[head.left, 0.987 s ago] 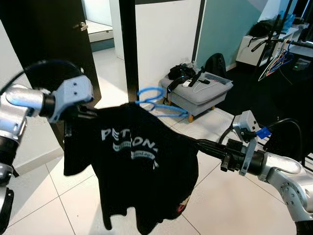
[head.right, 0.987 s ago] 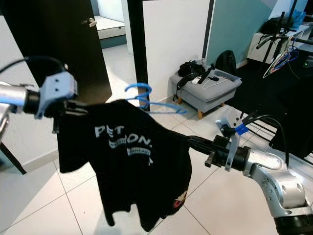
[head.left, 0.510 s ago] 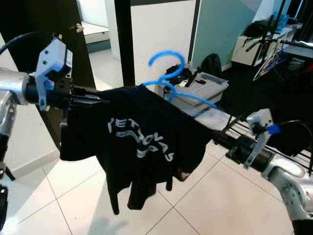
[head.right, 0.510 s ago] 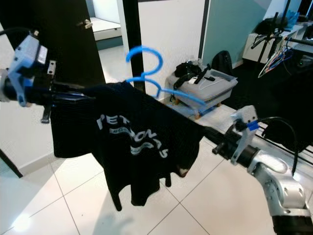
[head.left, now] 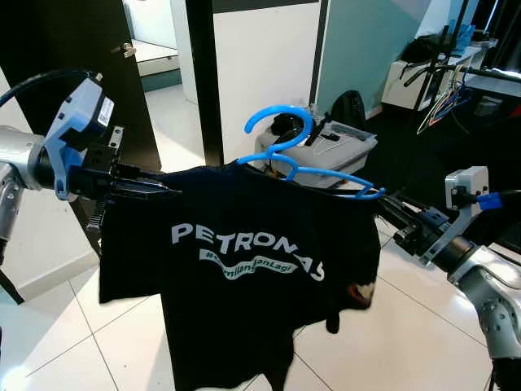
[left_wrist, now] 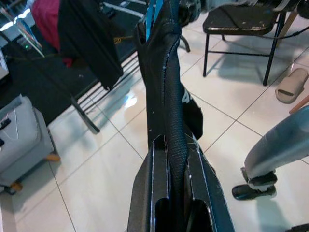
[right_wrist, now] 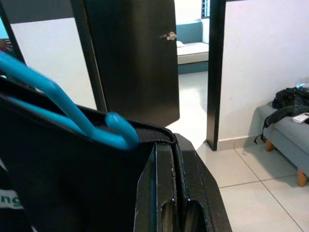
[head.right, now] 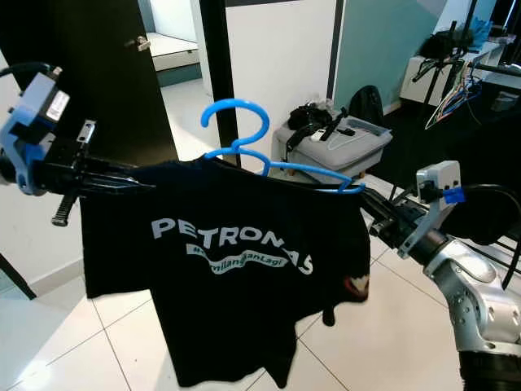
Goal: Hang hanger
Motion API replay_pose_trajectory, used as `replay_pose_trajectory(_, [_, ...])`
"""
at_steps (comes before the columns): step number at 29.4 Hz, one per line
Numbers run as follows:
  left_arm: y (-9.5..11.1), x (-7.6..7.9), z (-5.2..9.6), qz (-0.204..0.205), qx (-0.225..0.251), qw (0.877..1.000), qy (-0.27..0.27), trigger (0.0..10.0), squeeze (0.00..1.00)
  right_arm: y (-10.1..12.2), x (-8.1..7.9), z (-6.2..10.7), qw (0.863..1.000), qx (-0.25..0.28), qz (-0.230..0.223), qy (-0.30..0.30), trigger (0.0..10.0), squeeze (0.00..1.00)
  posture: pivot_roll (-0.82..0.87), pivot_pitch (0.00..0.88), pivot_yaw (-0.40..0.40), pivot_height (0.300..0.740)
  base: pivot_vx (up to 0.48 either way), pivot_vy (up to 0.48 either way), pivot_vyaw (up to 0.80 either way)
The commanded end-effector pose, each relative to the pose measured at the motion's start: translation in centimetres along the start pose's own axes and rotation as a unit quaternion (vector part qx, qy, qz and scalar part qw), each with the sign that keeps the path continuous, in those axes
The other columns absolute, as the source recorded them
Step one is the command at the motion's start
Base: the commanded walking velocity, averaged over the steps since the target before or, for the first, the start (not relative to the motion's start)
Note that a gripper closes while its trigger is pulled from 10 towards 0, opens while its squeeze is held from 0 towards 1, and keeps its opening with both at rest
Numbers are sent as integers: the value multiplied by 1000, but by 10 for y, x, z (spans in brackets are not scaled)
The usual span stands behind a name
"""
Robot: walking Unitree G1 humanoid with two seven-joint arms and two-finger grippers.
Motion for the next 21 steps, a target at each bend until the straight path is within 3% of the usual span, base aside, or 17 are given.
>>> replay_pose_trajectory(1, [-4,-2,12,-3,-36,999,20,10000,0,8,0,4,1000,18,-1,0,10000,0,-44,0,16,740,0,0,0])
replay_pose_trajectory(11, [-19,-5,17,-11,-92,995,35,10000,0,17,-3,6,1000,25,6,12,10000,0,-45,0,17,740,0,0,0])
replay_pose_trajectory(21, [-10,-13,23,-22,-81,994,67,10000,0,16,-6,13,999,6,16,28,10000,0,-48,0,15,740,0,0,0])
Point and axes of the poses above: a point about 5 cm out from each wrist's last joint towards the gripper, its own z axis pointing back from the gripper into the wrist, its own y axis along the axis of the wrist's last joint, x = y × z, the point moved 4 cm from there along -z, pointing out of the wrist towards the gripper, and after that the axes turned 7 degrees about -z, right-handed, at the moved point
